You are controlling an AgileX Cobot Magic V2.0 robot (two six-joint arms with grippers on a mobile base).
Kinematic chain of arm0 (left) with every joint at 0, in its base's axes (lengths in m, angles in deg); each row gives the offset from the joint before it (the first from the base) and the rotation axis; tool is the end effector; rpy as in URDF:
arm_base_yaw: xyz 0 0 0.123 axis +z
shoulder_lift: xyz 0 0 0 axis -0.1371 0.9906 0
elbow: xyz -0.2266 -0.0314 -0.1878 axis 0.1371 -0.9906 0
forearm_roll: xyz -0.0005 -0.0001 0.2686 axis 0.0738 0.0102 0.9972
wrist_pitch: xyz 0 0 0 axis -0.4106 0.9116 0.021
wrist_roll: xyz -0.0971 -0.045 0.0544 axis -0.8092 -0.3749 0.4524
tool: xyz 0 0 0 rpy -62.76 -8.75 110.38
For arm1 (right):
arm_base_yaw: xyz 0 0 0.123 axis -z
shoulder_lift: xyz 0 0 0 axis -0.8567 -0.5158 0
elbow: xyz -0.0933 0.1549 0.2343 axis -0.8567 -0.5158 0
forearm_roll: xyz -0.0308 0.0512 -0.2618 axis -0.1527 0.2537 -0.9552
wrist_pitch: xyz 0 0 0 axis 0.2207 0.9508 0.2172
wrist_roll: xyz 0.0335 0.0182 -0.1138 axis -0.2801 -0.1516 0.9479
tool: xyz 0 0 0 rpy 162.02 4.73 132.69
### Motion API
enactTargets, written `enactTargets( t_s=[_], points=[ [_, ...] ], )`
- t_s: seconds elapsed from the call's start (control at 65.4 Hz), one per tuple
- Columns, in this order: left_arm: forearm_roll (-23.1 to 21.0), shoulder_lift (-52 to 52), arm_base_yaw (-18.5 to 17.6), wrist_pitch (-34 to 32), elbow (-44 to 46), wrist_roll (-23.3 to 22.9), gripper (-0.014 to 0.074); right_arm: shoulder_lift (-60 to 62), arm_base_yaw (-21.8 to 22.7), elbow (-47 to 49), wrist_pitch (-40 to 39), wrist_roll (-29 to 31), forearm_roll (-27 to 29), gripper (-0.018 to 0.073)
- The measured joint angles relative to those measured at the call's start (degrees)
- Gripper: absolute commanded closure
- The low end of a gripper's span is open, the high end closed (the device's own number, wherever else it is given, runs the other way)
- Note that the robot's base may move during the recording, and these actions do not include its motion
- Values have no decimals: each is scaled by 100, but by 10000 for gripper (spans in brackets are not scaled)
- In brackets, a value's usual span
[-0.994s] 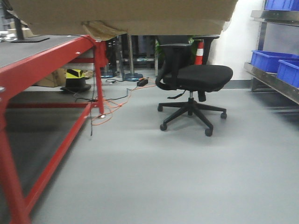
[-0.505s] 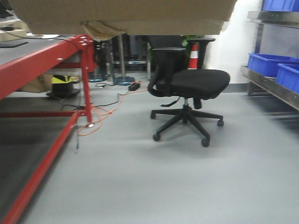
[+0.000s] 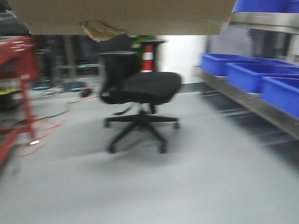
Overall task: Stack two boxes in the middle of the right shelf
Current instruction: 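Carry the box stack with both grippers toward the steel shelf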
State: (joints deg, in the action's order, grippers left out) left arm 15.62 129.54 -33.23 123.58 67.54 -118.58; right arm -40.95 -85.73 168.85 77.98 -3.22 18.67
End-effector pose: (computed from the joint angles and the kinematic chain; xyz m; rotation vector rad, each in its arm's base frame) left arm 0.3233 -0.0945 0.4946 -0.1484 2.0027 -0.0090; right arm 0.3404 0.1209 0.4799 0.0611 2.0201 0.0825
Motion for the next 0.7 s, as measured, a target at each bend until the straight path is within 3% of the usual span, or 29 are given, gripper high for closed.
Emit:
enactTargets(
  t_s=[0.704],
  points=[
    [0, 0, 0, -8, 0, 0, 708, 0, 0, 0, 0, 0, 0, 712]
  ],
)
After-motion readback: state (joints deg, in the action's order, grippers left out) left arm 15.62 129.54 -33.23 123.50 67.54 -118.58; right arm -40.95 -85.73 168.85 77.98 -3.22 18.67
